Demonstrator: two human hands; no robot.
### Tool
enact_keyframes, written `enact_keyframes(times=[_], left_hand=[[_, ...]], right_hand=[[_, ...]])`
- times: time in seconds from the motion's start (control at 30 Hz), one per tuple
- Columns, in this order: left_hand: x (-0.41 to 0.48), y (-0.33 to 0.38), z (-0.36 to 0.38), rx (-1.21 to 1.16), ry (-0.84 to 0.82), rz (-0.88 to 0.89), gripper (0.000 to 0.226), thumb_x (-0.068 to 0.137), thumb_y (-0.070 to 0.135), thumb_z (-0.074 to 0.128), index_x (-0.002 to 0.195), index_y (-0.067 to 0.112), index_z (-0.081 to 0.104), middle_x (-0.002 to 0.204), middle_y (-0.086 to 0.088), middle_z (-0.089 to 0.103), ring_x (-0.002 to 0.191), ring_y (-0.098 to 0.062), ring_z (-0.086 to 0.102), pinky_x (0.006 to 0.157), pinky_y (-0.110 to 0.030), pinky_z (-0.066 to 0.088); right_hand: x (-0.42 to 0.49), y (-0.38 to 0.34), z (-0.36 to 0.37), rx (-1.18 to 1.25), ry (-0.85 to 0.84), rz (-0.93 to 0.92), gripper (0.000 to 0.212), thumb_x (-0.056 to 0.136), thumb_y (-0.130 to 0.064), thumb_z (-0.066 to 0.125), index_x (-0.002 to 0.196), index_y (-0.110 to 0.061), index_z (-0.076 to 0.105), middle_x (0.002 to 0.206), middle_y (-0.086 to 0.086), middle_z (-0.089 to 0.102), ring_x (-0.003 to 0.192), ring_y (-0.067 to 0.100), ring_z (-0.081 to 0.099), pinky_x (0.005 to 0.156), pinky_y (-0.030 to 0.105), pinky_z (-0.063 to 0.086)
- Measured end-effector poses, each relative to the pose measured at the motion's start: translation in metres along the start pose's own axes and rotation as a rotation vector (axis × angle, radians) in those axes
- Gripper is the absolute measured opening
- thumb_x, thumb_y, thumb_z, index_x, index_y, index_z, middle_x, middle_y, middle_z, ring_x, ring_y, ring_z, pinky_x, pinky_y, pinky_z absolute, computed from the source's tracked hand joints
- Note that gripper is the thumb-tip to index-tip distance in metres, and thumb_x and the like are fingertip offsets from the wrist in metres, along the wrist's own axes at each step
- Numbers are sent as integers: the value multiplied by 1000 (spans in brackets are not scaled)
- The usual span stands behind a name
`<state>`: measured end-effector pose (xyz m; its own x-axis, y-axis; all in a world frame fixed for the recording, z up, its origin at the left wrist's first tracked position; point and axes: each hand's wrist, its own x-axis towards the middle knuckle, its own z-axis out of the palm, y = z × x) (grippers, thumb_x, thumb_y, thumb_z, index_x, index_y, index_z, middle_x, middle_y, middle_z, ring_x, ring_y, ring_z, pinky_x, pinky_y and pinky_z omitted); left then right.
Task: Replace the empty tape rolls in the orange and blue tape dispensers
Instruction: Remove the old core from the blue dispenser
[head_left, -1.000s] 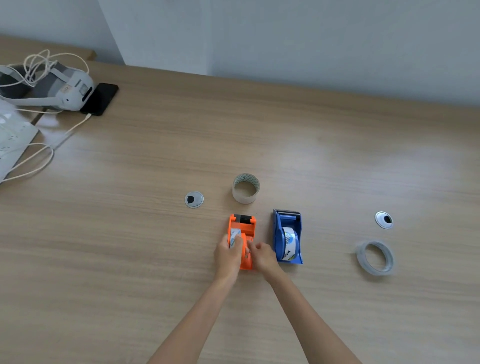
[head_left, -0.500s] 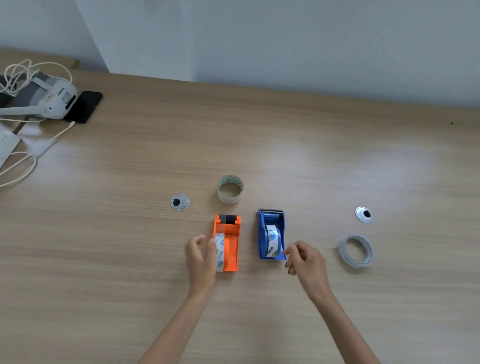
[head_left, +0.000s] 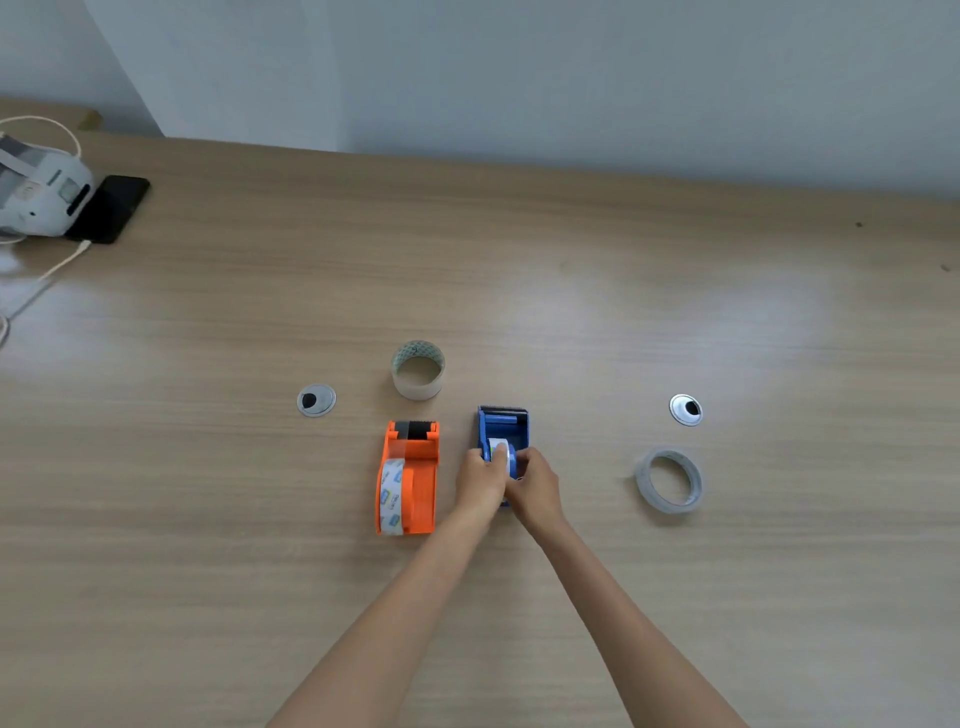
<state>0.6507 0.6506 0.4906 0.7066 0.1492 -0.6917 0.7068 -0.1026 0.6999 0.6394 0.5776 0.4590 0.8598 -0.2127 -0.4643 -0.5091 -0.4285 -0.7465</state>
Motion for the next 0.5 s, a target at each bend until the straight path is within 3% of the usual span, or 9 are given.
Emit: enact_keyframes(times=[0.07, 0.13, 0.2, 0.27, 0.37, 0.5], left_hand=[[4, -5, -2, -5, -7, -11, 30, 95, 30, 47, 72, 10, 48, 64, 0, 44, 62, -16, 45, 53, -26, 33], [9, -14, -4, 14, -17, -1, 35, 93, 27, 53, 63, 14, 42, 61, -1, 42, 57, -15, 40, 54, -26, 33], [8, -18, -5, 9, -66, -13, 28, 90, 27, 58, 69, 13, 46, 67, -5, 49, 65, -21, 48, 64, -33, 41], [4, -23, -6, -4, -118, -26, 21, 90, 27, 60, 85, 7, 55, 80, -8, 59, 79, -26, 59, 75, -38, 50], [-1, -26, -7, -36, -141, -37, 29, 89, 21, 61, 109, 1, 55, 106, -14, 66, 102, -29, 65, 88, -44, 54], [-2, -27, -11, -6, -128, -39, 20, 90, 18, 60, 105, 8, 53, 112, -14, 66, 104, -30, 64, 89, -46, 52]], right_hand=[[-1, 4, -2, -4, 3, -21, 28, 80, -22, 66, 86, 4, 56, 73, 9, 54, 66, 20, 48, 60, 33, 41], [-6, 8, -8, 0, 10, -36, 22, 80, -21, 67, 81, 0, 60, 68, 6, 57, 62, 16, 49, 58, 30, 38], [-12, 12, -14, 4, 12, -55, 15, 81, -20, 68, 75, -7, 64, 62, 2, 59, 56, 11, 48, 55, 26, 37], [-17, 17, -22, 45, 0, -72, 16, 83, -19, 66, 74, -6, 68, 63, 9, 64, 57, 11, 50, 57, 28, 39], [-22, 19, -33, 111, -8, -62, 14, 82, -19, 69, 75, -7, 72, 69, 16, 69, 60, 12, 54, 58, 30, 43], [-19, 16, -53, 120, 79, -58, 13, 83, -14, 67, 70, -12, 70, 56, -5, 66, 49, 0, 56, 58, 24, 43]])
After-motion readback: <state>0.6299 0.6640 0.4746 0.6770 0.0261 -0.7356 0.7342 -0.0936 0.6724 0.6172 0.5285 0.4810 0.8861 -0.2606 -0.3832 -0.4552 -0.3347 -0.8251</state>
